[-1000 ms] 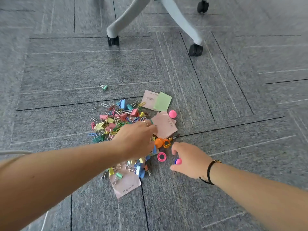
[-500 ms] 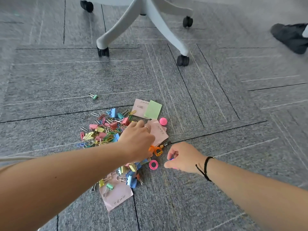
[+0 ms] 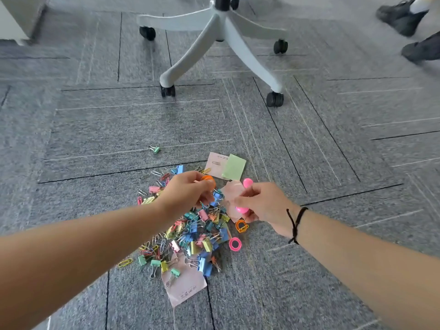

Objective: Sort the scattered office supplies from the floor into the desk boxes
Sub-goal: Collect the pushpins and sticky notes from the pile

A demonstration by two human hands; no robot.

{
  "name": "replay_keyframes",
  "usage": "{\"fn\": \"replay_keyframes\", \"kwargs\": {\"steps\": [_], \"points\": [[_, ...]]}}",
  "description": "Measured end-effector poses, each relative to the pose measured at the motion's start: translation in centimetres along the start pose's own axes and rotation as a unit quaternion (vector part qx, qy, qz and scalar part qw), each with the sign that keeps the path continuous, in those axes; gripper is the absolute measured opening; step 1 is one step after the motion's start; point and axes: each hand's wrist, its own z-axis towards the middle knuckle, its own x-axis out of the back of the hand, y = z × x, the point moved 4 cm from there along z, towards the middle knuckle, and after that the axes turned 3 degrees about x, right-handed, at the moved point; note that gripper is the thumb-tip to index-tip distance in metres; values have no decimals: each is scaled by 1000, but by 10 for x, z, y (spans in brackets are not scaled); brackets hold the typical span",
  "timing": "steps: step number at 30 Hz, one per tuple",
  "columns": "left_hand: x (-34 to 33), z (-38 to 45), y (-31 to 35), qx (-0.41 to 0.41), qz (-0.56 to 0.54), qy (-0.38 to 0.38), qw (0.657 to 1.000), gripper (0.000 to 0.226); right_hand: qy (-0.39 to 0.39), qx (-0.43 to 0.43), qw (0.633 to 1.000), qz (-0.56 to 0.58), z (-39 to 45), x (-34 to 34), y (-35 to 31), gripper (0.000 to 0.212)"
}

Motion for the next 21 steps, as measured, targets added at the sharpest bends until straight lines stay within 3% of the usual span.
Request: {"fn": "replay_keyframes", "kwargs": {"steps": [4,9,13,16,19,21], "points": [[-11,-12,-1,155,-275,-67,947,14,-3,56,998,14,-10,-14,-32,26],[-14,-15,1,189,-267,-106,939,30,-19,86,996,14,-20,-32,-52,20],[2,-8,2,189,-236,-64,951,31,30,74,997,-4,-16,-12,-44,16],[16,-8,-4,196,-174,-25,965,27,52,56,983,-169,-12,6,-19,10],[22,-12,-8,196,-124,-4,973,28,6,50,906,-420,-8,8,11,20],[19,-16,-8,192,-110,-6,975,31,-15,40,882,-470,-6,4,26,27]]}}
